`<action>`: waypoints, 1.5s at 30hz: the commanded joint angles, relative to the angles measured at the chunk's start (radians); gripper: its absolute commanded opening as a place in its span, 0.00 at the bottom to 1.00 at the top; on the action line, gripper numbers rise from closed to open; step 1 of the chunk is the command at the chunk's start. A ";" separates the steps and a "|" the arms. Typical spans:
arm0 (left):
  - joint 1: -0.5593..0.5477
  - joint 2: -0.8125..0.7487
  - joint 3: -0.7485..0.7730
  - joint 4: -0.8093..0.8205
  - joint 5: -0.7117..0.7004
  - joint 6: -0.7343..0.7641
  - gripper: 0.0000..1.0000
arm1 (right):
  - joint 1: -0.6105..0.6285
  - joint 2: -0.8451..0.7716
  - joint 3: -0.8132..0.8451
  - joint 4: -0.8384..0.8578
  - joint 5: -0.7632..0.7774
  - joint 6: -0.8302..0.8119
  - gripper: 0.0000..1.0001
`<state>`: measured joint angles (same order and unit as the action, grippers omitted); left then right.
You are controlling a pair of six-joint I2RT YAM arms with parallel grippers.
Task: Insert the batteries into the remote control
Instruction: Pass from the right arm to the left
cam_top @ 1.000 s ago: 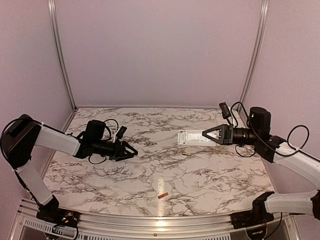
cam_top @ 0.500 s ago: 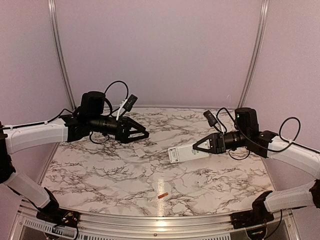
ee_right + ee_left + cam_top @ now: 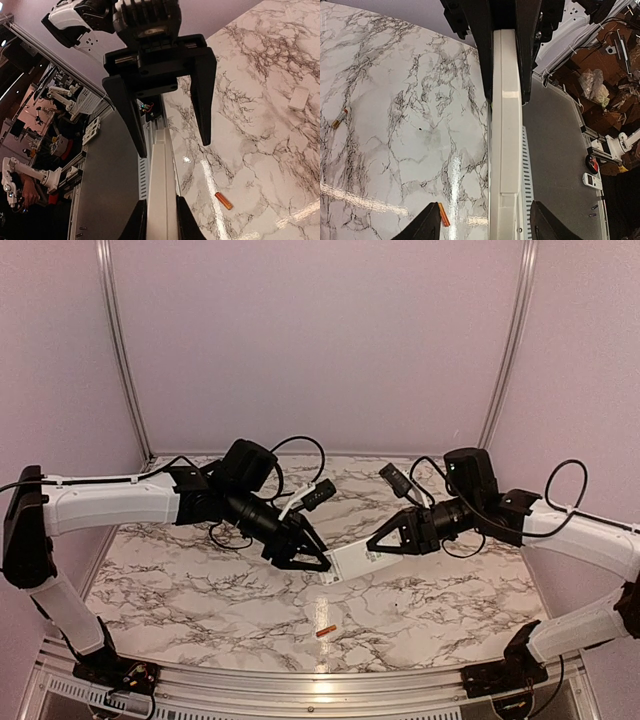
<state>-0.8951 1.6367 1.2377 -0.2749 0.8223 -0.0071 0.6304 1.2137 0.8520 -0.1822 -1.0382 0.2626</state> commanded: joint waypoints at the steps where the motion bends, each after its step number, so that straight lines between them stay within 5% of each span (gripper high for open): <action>1: -0.021 0.032 0.045 -0.080 0.049 0.051 0.56 | 0.020 0.016 0.061 -0.010 -0.037 -0.035 0.00; 9: -0.028 0.061 0.063 -0.020 0.105 -0.013 0.13 | 0.022 0.027 0.075 -0.011 -0.051 -0.039 0.00; 12: -0.025 0.052 0.045 0.041 0.108 -0.065 0.04 | 0.021 0.017 0.073 0.017 -0.038 -0.018 0.14; 17: 0.002 0.020 -0.037 0.248 0.120 -0.222 0.00 | -0.013 -0.023 0.027 0.152 -0.020 0.099 0.55; 20: 0.022 -0.002 -0.110 0.465 0.113 -0.366 0.00 | -0.059 -0.056 -0.024 0.275 -0.011 0.192 0.66; 34: 0.028 -0.015 -0.298 1.114 0.003 -0.775 0.00 | -0.078 -0.050 -0.129 0.536 0.073 0.396 0.67; 45: 0.020 0.022 -0.395 1.429 -0.188 -0.959 0.00 | -0.003 0.002 -0.178 0.902 0.298 0.612 0.57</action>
<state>-0.8707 1.6501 0.8658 0.9569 0.7357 -0.8791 0.5827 1.1919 0.6804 0.5323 -0.8558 0.7860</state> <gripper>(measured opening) 0.125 0.574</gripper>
